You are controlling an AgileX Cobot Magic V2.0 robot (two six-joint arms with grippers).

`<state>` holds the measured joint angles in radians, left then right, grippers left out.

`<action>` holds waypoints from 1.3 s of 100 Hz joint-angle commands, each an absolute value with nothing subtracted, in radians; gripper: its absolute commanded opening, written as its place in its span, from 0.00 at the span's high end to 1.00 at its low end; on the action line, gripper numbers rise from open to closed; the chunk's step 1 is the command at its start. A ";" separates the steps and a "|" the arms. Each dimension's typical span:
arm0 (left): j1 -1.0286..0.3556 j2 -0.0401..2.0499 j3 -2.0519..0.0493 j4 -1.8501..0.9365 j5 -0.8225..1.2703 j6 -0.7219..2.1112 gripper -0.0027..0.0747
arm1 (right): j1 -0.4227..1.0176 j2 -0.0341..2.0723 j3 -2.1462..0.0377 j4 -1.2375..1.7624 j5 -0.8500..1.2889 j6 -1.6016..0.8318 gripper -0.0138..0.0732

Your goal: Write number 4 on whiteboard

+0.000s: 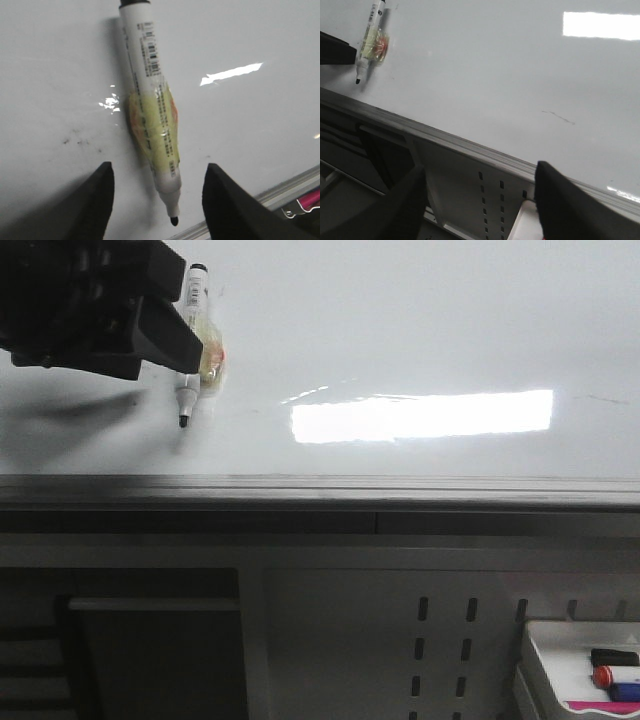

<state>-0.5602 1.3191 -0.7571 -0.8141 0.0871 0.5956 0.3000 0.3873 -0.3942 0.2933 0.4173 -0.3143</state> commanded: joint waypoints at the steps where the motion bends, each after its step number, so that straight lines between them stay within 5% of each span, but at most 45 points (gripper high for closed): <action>1: -0.568 1.322 -0.805 -0.828 0.035 0.594 0.48 | 0.300 0.403 -0.430 0.293 0.339 -0.326 0.36; 30: -0.562 1.407 -0.812 -0.828 0.027 0.594 0.61 | 0.300 0.403 -0.425 0.293 0.325 -0.326 0.36; 55: -0.562 1.415 -0.812 -0.830 0.017 0.594 1.00 | 0.300 0.403 -0.425 0.293 0.327 -0.326 0.36; 80: -0.618 1.307 -0.812 -0.705 0.087 0.718 0.99 | 0.328 0.403 -0.479 0.293 0.470 -0.351 0.36; 103: -0.754 1.177 -0.812 -0.583 0.264 1.066 0.99 | 0.464 0.418 -0.554 0.483 0.503 -0.673 0.36; 130: -0.857 1.098 -0.812 -0.582 0.332 1.219 0.99 | 0.612 0.560 -0.560 0.529 0.477 -0.772 0.36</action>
<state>-0.8289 1.1388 -0.7832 -0.5686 0.3543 1.1839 0.5819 0.5091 -0.5232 0.4953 0.5673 -0.7385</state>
